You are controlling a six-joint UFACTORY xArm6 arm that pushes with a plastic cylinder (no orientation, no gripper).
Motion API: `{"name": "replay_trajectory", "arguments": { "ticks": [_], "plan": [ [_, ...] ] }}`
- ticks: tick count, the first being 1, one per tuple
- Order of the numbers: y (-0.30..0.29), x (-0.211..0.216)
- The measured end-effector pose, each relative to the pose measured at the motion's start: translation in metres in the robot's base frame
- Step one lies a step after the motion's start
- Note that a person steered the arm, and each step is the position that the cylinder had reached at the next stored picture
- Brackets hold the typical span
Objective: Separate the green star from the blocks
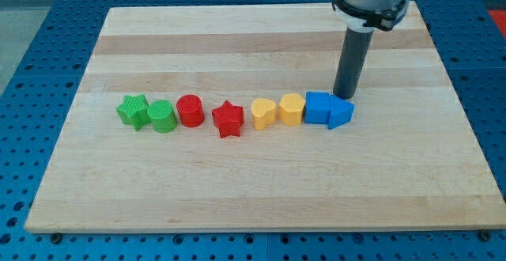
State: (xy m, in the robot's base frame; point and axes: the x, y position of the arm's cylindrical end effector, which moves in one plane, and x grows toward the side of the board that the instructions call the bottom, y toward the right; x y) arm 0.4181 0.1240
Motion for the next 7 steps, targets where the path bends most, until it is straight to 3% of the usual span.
{"name": "replay_trajectory", "arguments": {
  "ticks": [2, 3, 4, 5, 6, 7],
  "plan": [
    [0.001, -0.014],
    [-0.018, -0.065],
    [-0.080, -0.094],
    [-0.160, -0.084],
    [-0.201, -0.073],
    [-0.203, -0.073]
  ]
}}
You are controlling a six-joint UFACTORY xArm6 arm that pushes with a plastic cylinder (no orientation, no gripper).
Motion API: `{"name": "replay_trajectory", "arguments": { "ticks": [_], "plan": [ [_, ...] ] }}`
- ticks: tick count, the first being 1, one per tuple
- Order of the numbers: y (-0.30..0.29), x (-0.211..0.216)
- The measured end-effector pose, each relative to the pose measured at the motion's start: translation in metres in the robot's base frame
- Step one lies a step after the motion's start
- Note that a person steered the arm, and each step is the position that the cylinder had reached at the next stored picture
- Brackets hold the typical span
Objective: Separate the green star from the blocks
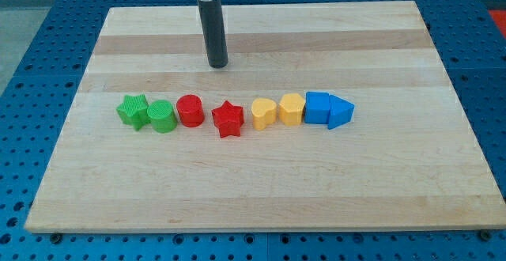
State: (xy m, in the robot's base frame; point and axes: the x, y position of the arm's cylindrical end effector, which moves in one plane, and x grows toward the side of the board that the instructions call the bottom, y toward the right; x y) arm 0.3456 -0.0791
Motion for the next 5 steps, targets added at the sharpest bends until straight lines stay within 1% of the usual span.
{"name": "replay_trajectory", "arguments": {
  "ticks": [1, 2, 3, 4, 5],
  "plan": [
    [-0.056, 0.028],
    [-0.065, 0.028],
    [-0.097, 0.038],
    [-0.115, 0.050],
    [-0.140, 0.078]
  ]
}}
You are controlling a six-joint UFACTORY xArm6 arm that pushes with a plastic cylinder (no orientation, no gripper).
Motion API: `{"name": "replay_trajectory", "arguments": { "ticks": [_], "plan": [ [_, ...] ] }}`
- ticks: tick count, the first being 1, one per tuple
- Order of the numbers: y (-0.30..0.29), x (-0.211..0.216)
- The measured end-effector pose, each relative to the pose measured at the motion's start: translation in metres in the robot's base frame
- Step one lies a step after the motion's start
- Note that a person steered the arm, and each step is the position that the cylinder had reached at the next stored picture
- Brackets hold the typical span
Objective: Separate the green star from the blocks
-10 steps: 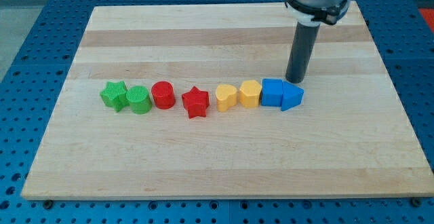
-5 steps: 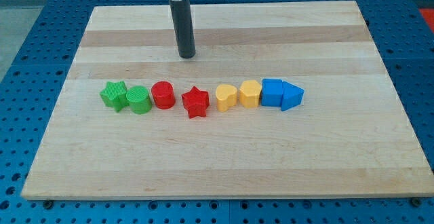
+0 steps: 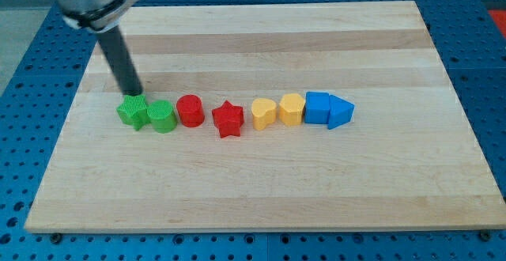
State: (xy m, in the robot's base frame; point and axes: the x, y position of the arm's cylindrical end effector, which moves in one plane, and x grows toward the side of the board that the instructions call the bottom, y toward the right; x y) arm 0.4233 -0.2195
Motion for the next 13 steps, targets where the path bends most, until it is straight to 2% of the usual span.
{"name": "replay_trajectory", "arguments": {
  "ticks": [2, 3, 4, 8, 10, 11, 13],
  "plan": [
    [-0.007, 0.018],
    [0.005, -0.010],
    [0.031, -0.006],
    [0.001, 0.090],
    [0.033, 0.090],
    [0.033, 0.108],
    [0.035, 0.115]
  ]
}}
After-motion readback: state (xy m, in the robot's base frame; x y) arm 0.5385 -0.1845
